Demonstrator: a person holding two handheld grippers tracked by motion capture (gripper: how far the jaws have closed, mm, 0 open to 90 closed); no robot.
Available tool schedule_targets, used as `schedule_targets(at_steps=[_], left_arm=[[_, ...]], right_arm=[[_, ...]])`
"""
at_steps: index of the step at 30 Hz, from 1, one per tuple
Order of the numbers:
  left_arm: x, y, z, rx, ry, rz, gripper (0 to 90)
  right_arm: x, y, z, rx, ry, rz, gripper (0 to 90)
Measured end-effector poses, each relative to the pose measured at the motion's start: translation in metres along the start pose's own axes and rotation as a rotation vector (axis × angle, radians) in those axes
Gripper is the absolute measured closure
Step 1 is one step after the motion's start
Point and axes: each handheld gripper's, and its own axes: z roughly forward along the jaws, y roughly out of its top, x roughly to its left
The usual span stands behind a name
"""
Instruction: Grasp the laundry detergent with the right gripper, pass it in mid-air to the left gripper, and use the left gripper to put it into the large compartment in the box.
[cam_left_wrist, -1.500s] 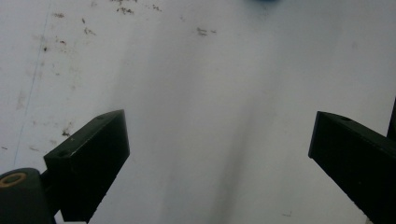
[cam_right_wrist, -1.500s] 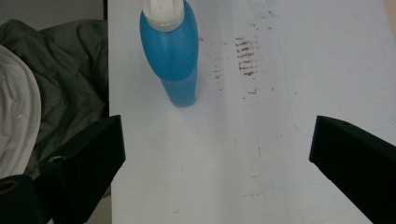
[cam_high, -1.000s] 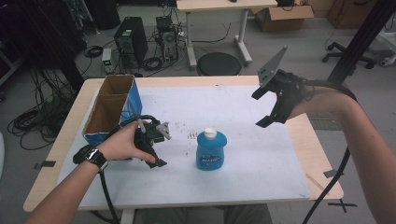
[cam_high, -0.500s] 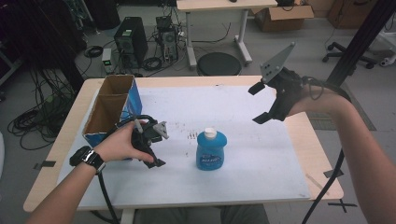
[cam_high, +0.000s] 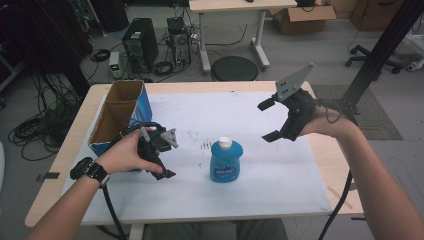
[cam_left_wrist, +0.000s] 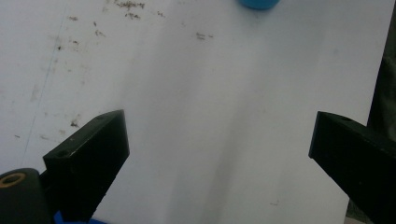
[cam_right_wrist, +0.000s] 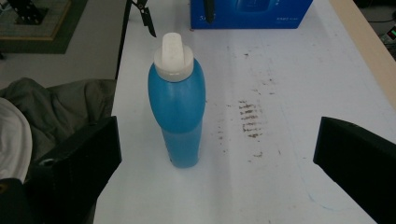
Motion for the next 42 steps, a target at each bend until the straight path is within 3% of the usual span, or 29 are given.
schedule_targets(at_steps=[14, 27, 37, 39, 42], left_arm=[[-0.002, 0.0, 0.001, 0.003, -0.005, 0.002, 5.6], [0.0, -0.001, -0.001, 0.004, -0.006, -0.001, 5.6], [-0.001, -0.001, 0.001, 0.009, -0.012, -0.003, 5.6], [-0.001, 0.0, 0.001, 0.008, -0.012, -0.003, 5.6], [-0.001, 0.0, 0.0, 0.009, -0.012, -0.005, 5.6]], right_arm=[[0.008, -0.033, 0.041, -0.119, 0.029, 0.041, 0.2], [0.013, -0.051, 0.073, -0.167, 0.059, 0.06, 0.2], [0.016, -0.059, 0.093, -0.177, 0.043, 0.079, 0.2], [0.016, -0.06, 0.097, -0.179, 0.021, 0.084, 0.2], [0.017, -0.062, 0.104, -0.194, 0.048, 0.099, 0.2]])
